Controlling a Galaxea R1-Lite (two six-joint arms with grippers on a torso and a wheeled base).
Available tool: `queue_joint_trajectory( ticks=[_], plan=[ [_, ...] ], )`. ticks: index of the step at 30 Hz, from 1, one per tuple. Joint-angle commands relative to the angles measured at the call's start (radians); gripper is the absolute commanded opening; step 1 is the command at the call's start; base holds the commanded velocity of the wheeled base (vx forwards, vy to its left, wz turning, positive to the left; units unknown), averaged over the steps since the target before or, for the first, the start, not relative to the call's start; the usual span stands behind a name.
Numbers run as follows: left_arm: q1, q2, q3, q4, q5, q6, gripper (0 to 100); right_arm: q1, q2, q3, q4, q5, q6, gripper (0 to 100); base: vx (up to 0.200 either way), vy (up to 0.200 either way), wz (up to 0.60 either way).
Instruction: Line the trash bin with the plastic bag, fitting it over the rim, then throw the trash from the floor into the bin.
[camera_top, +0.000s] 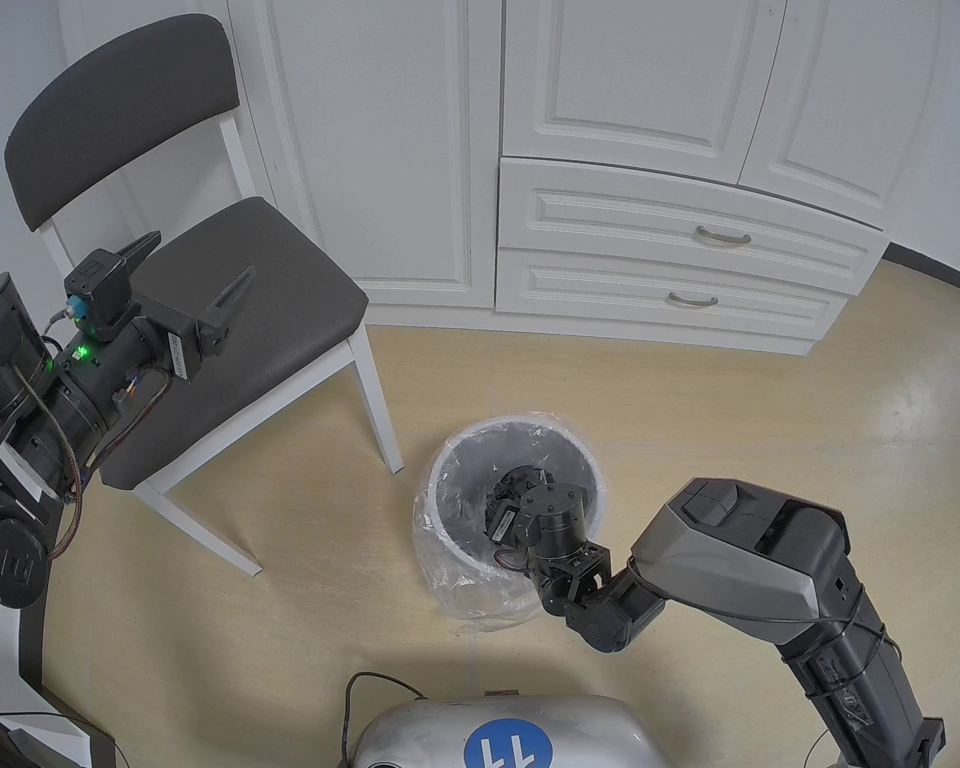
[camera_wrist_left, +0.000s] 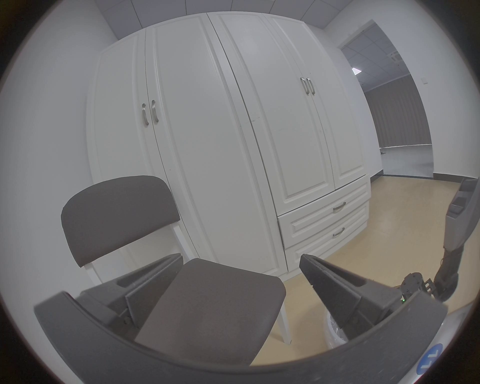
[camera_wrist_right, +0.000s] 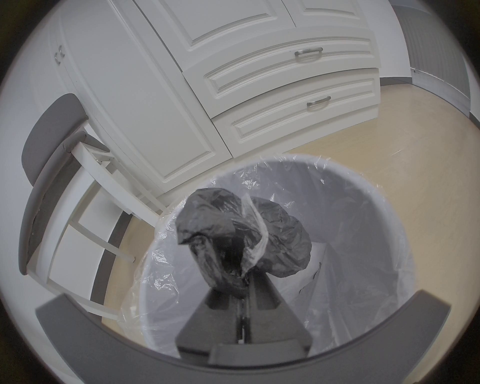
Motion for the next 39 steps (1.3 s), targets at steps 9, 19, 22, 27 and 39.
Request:
queue_joint_trajectory(
  ticks=[9, 19, 22, 27, 39],
  plan=[
    [0.000, 0.002, 0.001, -0.001, 0.000, 0.001, 100, 0.008, 0.012, -0.008, -0.005, -0.002, 0.025, 100, 0.000, 0.000, 0.00],
    [0.000, 0.002, 0.003, -0.001, 0.000, 0.002, 100, 0.003, -0.039, 0.032, -0.066, -0.005, 0.014, 100, 0.000, 0.000, 0.00],
    [0.000, 0.000, 0.003, -0.001, 0.000, 0.002, 100, 0.007, -0.094, 0.068, -0.072, -0.005, 0.007, 100, 0.000, 0.000, 0.00],
    [-0.010, -0.003, 0.012, -0.001, 0.000, 0.002, 100, 0.011, -0.270, 0.211, -0.077, -0.002, -0.127, 100, 0.000, 0.000, 0.00],
    [-0.035, 0.103, -0.030, 0.019, 0.000, 0.044, 100, -0.216, -0.961, 0.895, -0.248, -0.011, -0.978, 100, 0.000, 0.000, 0.00]
  ],
)
